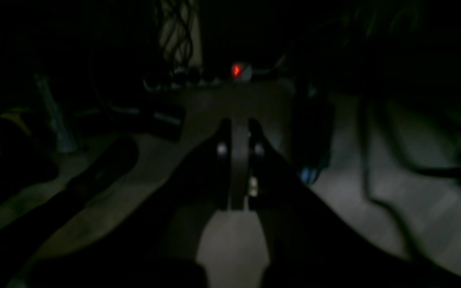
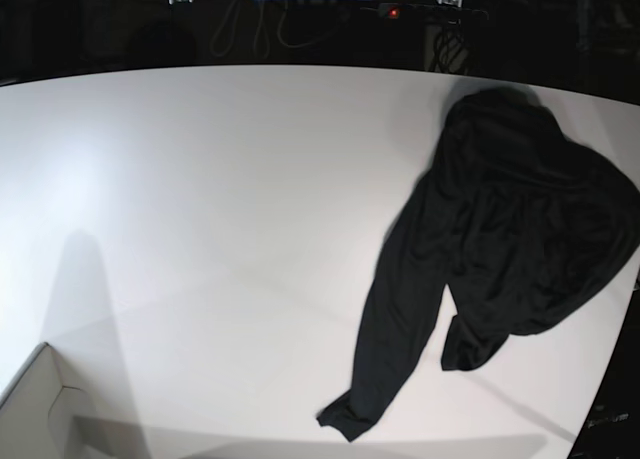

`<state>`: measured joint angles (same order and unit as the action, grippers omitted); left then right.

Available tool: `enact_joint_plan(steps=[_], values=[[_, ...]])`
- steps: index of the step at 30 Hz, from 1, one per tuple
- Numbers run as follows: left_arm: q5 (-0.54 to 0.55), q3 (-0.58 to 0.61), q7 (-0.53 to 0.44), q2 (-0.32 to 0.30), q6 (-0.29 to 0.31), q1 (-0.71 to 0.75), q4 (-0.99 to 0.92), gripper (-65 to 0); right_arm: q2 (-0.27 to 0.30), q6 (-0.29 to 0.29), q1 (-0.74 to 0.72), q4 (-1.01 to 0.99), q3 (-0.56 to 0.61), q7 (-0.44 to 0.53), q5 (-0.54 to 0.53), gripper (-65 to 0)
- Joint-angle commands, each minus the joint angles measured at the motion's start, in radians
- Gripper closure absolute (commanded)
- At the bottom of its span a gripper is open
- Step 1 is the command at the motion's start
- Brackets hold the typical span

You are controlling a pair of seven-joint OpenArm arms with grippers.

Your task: Layout the t-shirt on the table in an organized manner, then fold the t-shirt properly

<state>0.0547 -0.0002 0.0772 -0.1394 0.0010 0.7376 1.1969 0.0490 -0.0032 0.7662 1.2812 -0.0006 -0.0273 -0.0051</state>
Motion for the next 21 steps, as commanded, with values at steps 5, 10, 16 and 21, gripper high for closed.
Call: enact_joint_plan(steps=[5, 10, 16, 21], values=[[0.155, 0.001, -0.012, -0.090, 0.003, 0.142, 0.268, 0.0, 0.019, -0.002, 0.111, 0.242, -0.040, 0.023, 0.000, 0.0], [0.290, 0.001, -0.012, -0.179, 0.000, 0.224, 0.446, 0.0, 0.016, -0.002, 0.192, 0.458, -0.068, 0.022, 0.000, 0.0], [0.394, -0.001, -0.012, -0.233, -0.005, 0.271, 0.634, 0.0, 0.015, -0.002, 0.238, 0.667, -0.062, -0.012, 0.000, 0.0], [0.396, -0.002, -0.014, -0.231, -0.006, 0.319, 0.754, 0.0, 0.015, -0.002, 0.229, 0.743, -0.059, -0.105, 0.000, 0.0]])
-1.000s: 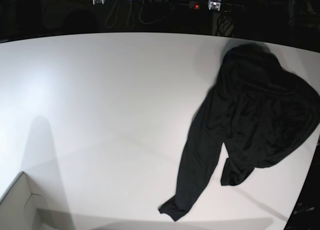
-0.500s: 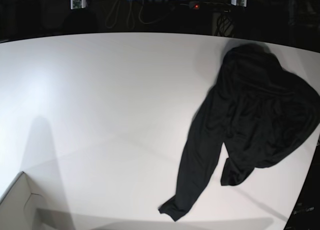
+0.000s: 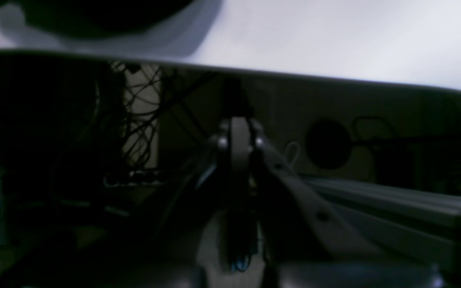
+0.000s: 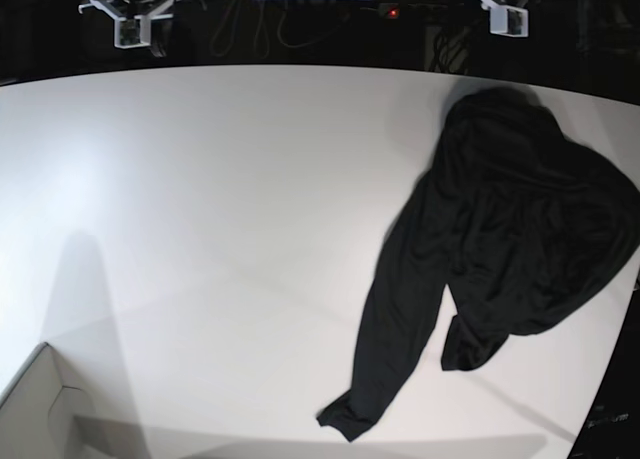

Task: Layout the t-shirt on the table in an organized manner, then fold the t-shirt properly
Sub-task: 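Move the left gripper down onto the black shirt's bunched collar and grasp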

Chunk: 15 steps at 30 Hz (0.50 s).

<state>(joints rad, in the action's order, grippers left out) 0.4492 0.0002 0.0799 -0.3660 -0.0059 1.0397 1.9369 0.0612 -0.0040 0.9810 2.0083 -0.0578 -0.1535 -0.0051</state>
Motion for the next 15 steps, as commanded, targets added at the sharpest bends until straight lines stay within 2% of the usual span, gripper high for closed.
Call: enact_joint_plan(steps=[1, 6, 12, 15], values=[[0.001, -0.002, -0.019, -0.005, 0.001, 0.026, 0.025, 0.0, 0.002, -0.001, 0.014, 0.016, -0.001, 0.021, 0.000, 0.0], [0.004, -0.073, -0.016, 0.011, 0.001, 0.064, 0.046, -1.7, 0.002, -0.001, 0.014, 0.018, -0.009, 0.022, 0.000, -0.4], [0.006, -0.196, -0.022, 0.058, 0.010, 0.089, 0.077, -24.6, 0.002, -0.001, 0.006, 0.024, -0.001, 0.025, 0.000, -17.5], [0.006, -0.253, -0.022, 0.083, 0.010, 0.073, 0.078, -27.1, 0.002, -0.003, -0.007, 0.024, -0.001, 0.025, 0.000, -24.9]])
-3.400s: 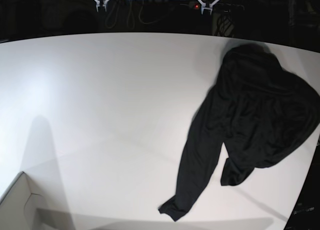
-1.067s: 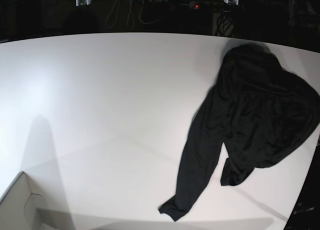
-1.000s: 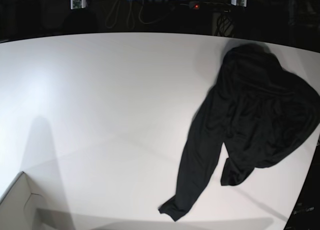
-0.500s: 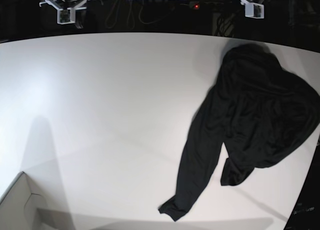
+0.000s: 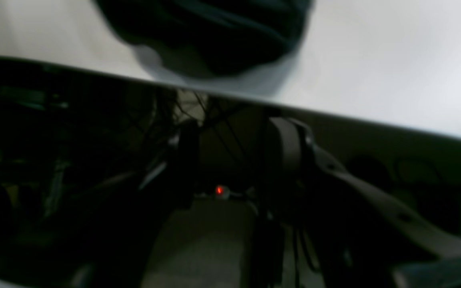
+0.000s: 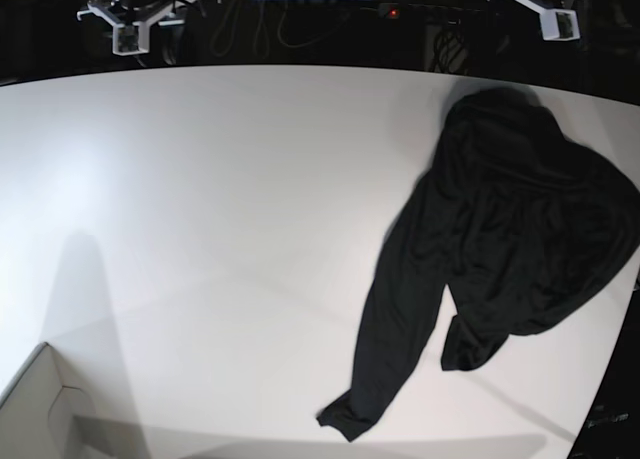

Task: Layout the t-shirt on the table in an organized manner, then fold the t-shirt properly
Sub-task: 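Move the left gripper down onto the black shirt's bunched collar and grasp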

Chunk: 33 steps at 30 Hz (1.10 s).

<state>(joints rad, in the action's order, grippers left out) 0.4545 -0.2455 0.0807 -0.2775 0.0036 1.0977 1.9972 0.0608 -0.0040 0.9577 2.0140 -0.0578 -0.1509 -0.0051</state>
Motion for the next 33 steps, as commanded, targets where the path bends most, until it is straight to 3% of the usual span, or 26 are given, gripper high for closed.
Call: enact_joint_plan(steps=[1, 11, 17, 21, 33], values=[[0.002, -0.025, -0.023, 0.005, 0.000, -0.001, 0.018, -27.3, 0.003, -0.003, 0.014, 0.018, -0.001, 0.023, 0.000, -26.8], [0.000, -0.203, 0.012, 0.139, 0.000, -0.190, -0.011, -27.6, 0.003, -0.003, -0.007, 0.014, 0.000, 0.012, 0.000, -28.4], [0.000, -0.265, 0.227, 0.151, 0.000, -0.344, -0.055, -27.6, 0.004, -0.003, -0.009, 0.012, 0.000, 0.012, 0.000, -28.4], [0.000, -0.300, 0.310, 0.191, 0.002, -0.426, -0.077, -27.6, 0.004, -0.003, -0.009, 0.012, -0.001, 0.012, 0.000, -28.4], [-0.006, -0.260, 0.342, 0.202, 0.000, -0.499, -0.144, -27.5, 0.009, -0.003, -0.029, 0.011, -0.003, 0.010, 0.000, -28.5]])
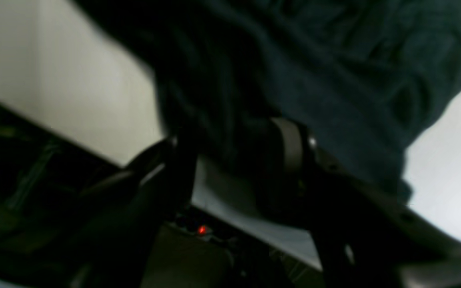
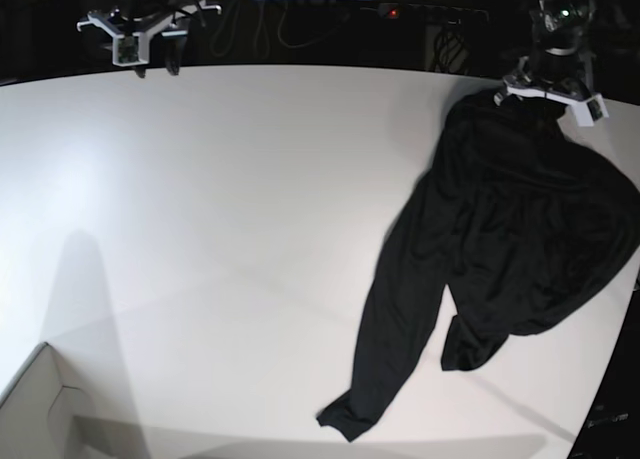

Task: Layout the t-shirt on the table in an organized manner, then fold the t-shirt properly
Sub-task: 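Move the left gripper down onto the black shirt's bunched collar and grasp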

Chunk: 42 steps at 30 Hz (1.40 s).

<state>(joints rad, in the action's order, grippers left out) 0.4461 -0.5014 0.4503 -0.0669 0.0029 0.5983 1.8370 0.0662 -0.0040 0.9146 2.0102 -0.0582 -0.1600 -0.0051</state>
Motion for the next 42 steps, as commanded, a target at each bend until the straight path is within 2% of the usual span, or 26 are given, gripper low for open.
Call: enact_joint_plan(steps=[1, 6, 15, 23, 30, 33, 38, 42], values=[[0.003, -0.003, -0.028, -0.009, 0.001, 0.001, 0.016, -27.5, 0.004, -0.003, 0.014, 0.014, -0.002, 0.020, 0.000, -28.5], [0.001, -0.004, -0.028, -0.009, -0.002, 0.010, 0.016, -27.5, 0.001, -0.003, -0.005, 0.013, 0.001, 0.018, 0.000, -28.6], [0.001, -0.001, -0.026, -0.009, -0.001, 0.032, -0.029, -27.5, 0.005, -0.003, -0.070, 0.014, -0.001, -0.095, 0.000, -28.6], [0.001, 0.000, -0.018, -0.018, 0.001, 0.033, -0.144, -27.6, 0.002, -0.003, -0.094, 0.014, -0.001, -0.097, 0.000, -28.6], [-0.002, -0.007, 0.249, -0.020, -0.007, -0.008, -0.098, -27.3, 0.001, -0.003, -0.099, 0.014, -0.001, -0.092, 0.000, -28.6], [-0.074, 0.002, 0.324, -0.014, -0.007, -0.028, -0.058, -27.3, 0.001, -0.003, -0.111, 0.014, -0.001, -0.094, 0.000, -28.5], [-0.177, -0.001, 0.359, 0.022, -0.001, -0.080, -0.043, -27.5, 0.001, -0.003, -0.114, 0.014, -0.001, -0.089, 0.000, -28.5], [-0.172, 0.000, 0.354, 0.026, 0.001, -0.082, -0.036, -27.5, -0.001, -0.003, -0.133, 0.014, -0.001, -0.095, 0.000, -28.5]])
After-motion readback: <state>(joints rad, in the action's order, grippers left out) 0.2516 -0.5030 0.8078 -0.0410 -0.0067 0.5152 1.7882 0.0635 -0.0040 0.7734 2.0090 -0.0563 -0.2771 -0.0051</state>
